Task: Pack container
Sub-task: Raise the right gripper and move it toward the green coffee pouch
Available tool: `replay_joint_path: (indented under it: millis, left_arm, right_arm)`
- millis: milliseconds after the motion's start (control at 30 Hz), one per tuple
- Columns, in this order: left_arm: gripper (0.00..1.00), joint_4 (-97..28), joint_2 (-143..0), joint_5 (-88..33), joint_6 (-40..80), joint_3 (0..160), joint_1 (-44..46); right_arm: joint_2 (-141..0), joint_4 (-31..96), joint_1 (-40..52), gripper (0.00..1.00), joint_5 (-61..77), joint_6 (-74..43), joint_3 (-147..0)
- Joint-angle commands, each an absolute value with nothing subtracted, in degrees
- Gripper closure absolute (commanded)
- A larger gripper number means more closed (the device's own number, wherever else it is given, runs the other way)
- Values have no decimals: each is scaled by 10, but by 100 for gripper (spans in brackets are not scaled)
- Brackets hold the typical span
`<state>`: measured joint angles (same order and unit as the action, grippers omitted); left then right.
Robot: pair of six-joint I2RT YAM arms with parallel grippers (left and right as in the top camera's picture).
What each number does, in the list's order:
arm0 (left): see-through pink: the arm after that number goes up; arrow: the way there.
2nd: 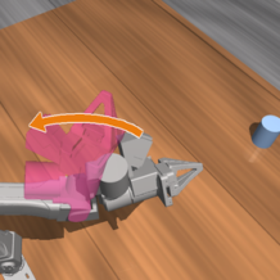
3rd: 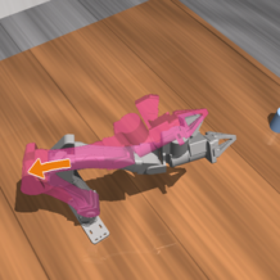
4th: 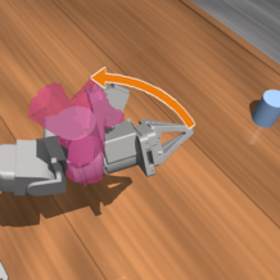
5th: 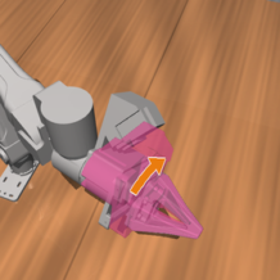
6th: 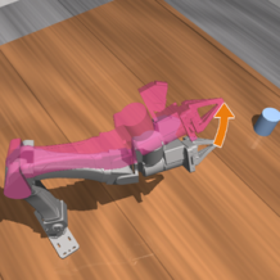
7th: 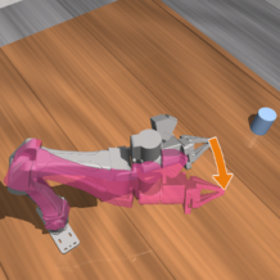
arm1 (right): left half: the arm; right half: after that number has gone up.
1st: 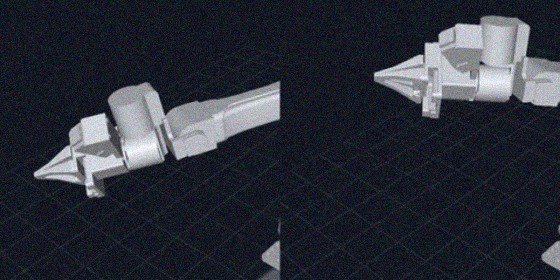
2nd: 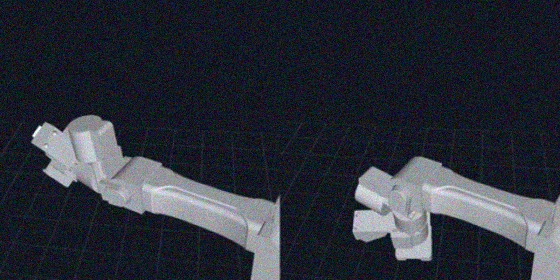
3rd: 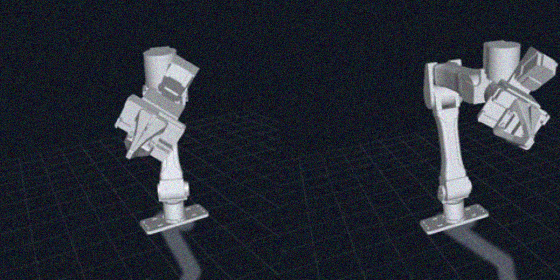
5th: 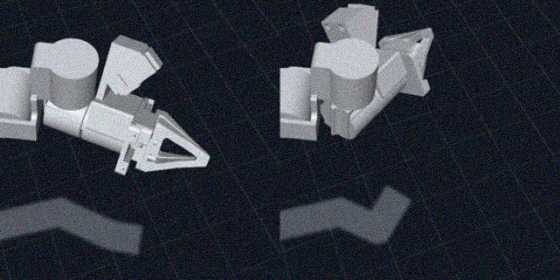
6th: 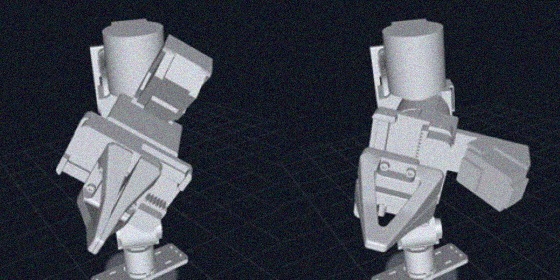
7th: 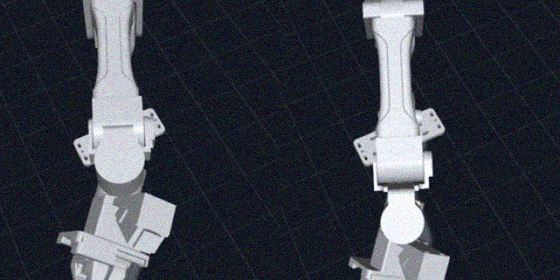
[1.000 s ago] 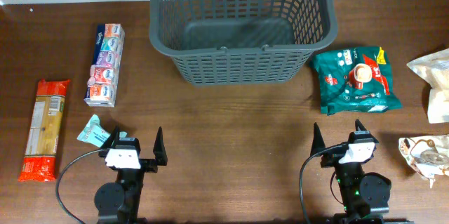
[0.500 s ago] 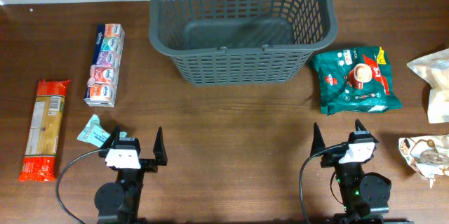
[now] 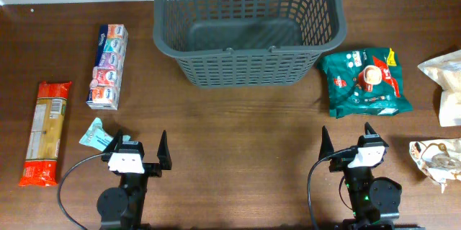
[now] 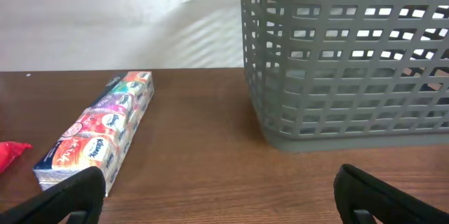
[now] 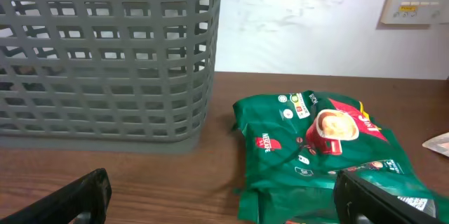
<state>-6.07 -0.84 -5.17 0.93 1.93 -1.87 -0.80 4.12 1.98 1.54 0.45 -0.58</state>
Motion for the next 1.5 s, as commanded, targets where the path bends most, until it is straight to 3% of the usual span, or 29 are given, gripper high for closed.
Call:
replay_joint_path:
  millis: [0,567,733,933,1267,1467]
  left_arm:
    - [1,-58,-3,-56,6,13,-22]
    - [1,-58,-3,-56,6,13,-22]
    - [1,-58,-3,-56,6,13,-22]
    - [1,-59,-3,-56,6,13,-22]
    - [1,-58,-3,-56,6,13,-22]
    - [1,-58,-3,-56,6,13,-22]
  right_arm:
    - [-2,45,25,1,10,3,-3]
    - [-2,18,25,1,6,4,-3]
    - [-2,-71,25,1,-166,7,-11]
    - [-40,-48,24,1,-309,91,-73]
    - [-307,-40,-6,1,-321,139,-320]
    - [-515,125,-35,1,-320,208,-611]
